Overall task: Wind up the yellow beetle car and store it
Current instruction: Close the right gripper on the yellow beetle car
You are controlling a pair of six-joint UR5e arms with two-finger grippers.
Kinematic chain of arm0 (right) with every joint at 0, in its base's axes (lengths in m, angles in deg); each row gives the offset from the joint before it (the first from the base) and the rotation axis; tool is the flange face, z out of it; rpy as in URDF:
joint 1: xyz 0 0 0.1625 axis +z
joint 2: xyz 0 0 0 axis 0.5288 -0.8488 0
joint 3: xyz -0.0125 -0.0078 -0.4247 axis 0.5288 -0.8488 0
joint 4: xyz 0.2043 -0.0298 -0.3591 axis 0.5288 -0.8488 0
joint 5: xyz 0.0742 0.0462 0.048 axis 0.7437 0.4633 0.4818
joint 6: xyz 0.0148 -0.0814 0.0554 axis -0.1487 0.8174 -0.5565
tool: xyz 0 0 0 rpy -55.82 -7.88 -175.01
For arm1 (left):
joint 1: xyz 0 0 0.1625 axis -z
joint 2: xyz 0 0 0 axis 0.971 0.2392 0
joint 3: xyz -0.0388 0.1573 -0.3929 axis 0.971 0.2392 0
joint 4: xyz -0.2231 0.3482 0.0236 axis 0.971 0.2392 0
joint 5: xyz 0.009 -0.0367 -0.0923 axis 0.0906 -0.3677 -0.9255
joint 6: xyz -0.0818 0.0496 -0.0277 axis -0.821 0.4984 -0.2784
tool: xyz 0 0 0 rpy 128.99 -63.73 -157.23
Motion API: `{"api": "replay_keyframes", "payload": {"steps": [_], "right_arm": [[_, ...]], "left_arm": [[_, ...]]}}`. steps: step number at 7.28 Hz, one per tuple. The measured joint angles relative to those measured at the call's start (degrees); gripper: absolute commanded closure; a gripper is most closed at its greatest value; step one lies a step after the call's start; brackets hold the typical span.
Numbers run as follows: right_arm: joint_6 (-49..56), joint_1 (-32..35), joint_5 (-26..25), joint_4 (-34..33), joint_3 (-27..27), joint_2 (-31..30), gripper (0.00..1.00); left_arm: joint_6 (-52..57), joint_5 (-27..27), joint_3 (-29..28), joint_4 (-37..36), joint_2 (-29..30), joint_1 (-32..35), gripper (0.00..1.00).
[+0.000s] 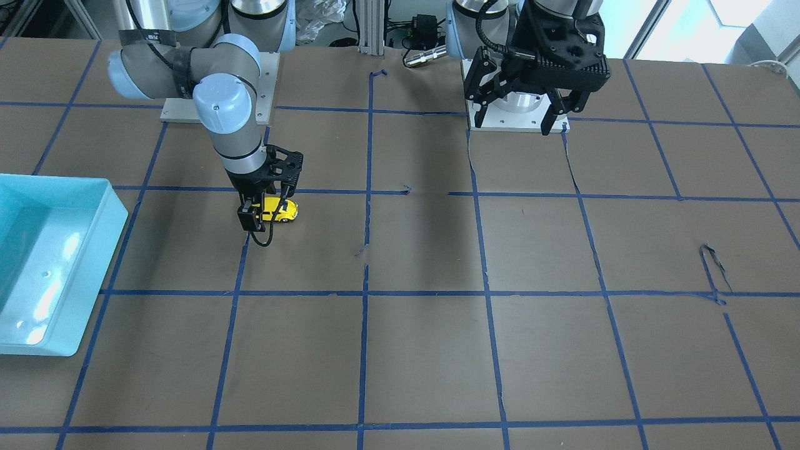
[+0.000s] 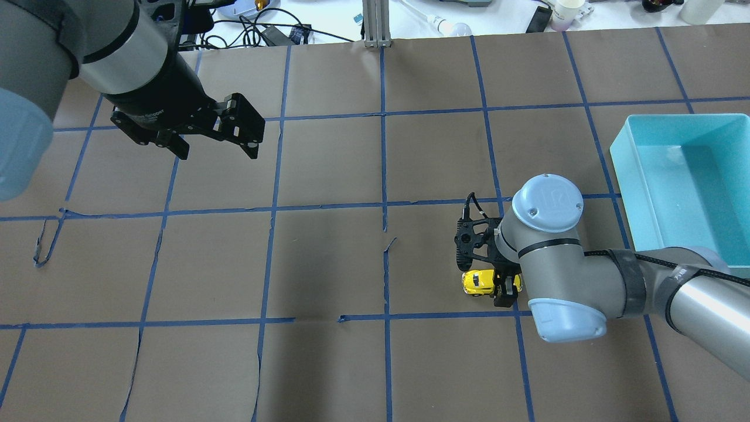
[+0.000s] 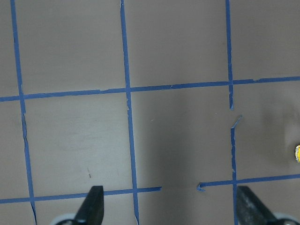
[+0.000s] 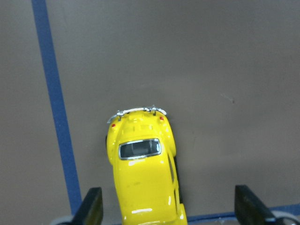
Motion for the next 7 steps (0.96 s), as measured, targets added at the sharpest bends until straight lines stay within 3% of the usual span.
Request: {"api": "replay_keyframes", "payload": {"steps": [1, 2, 7], "right_arm": [[0.03, 0.18, 0.04, -0.07, -0.06, 0.32, 0.67], [-0.09, 0.22, 0.05, -0.08, -0.14, 0.72, 0.98], [-0.91, -1.97, -0.85, 1.04, -2.62, 1.06, 1.00]], "left_arm": [[0.00, -0.07, 0.03, -0.03, -0.03, -0.02, 0.00], [0.00, -0.10, 0.03, -0.04, -0.04, -0.03, 0.00], [0.00, -0.06, 0.07, -0.04, -0.12, -0.06, 0.00]]}}
